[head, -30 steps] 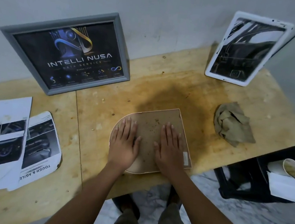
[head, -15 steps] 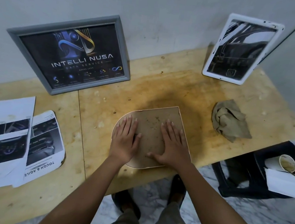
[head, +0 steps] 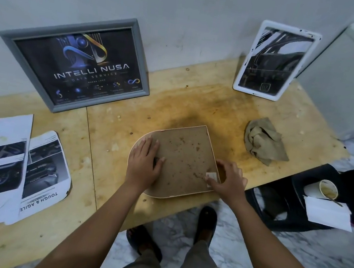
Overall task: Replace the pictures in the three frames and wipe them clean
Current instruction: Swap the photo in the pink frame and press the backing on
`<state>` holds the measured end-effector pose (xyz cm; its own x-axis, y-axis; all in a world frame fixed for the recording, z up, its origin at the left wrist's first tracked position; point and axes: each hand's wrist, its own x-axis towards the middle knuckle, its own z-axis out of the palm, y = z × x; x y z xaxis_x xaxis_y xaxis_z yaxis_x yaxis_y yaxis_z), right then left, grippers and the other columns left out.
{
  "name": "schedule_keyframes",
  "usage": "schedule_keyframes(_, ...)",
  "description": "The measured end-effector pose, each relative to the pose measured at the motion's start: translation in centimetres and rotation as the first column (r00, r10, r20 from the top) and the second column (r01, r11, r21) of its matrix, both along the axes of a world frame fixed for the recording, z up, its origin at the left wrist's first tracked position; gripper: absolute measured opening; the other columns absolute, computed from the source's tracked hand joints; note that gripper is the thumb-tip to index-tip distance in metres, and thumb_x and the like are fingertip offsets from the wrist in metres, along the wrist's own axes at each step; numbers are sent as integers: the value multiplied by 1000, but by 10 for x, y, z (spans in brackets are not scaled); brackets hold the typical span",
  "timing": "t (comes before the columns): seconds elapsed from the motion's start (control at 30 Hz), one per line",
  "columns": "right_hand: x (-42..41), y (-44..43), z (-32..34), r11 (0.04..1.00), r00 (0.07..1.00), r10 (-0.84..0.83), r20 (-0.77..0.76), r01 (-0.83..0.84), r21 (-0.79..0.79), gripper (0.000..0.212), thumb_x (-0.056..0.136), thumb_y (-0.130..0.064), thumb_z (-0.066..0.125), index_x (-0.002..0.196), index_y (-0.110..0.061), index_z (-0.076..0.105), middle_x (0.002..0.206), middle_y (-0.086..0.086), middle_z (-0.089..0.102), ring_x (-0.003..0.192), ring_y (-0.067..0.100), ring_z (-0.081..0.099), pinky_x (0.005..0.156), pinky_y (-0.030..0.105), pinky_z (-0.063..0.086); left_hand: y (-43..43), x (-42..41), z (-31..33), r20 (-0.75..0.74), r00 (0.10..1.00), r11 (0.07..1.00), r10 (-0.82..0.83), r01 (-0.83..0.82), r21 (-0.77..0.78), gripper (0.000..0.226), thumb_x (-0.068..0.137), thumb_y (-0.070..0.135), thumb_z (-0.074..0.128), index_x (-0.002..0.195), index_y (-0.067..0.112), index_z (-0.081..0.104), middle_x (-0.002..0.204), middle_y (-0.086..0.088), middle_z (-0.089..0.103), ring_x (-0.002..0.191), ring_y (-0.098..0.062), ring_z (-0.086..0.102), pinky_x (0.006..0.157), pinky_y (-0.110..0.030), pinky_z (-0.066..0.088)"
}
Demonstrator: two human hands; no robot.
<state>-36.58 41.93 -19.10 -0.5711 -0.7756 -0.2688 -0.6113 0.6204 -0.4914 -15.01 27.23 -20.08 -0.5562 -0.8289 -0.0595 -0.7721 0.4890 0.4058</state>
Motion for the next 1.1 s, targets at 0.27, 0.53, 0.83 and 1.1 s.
schedule_keyframes(0.27,11,-6,6,994,995,-98,11,99,-53,56,79,-47,64,128,-25,47,121,-1,47,114,21,42,84,35,25,-8,-3,8,28,999,999,33,-33,-9,68,85,53,42,141,14,38,149,-10,34,139,-28,27,113,-42,24)
schedule_keyframes(0.53,15,7,0,966,966,258,-7,-258,-21,117,49,-82,46,148,-31,12,152,-2,19,134,21,22,105,42,23,-29,9,17,-188,919,910,347,-282,304,56,92,40,50,140,15,38,137,-6,45,128,-26,37,106,-45,36)
schedule_keyframes(0.83,7,7,-1,970,968,204,147,-179,-167,88,63,-61,65,140,-32,33,148,-1,31,128,19,30,104,45,32,-42,12,28,-231,819,795,525,-375,477,31,94,22,49,122,16,62,120,-7,54,110,-23,51,93,-32,39)
schedule_keyframes(1.1,-16,-25,54,887,953,24,302,119,-445,57,73,-32,76,121,-31,46,121,-8,50,107,11,51,80,22,48,-54,8,77,-385,589,583,711,-187,791,26,94,12,44,94,7,69,90,-10,68,85,-29,62,68,-31,49)
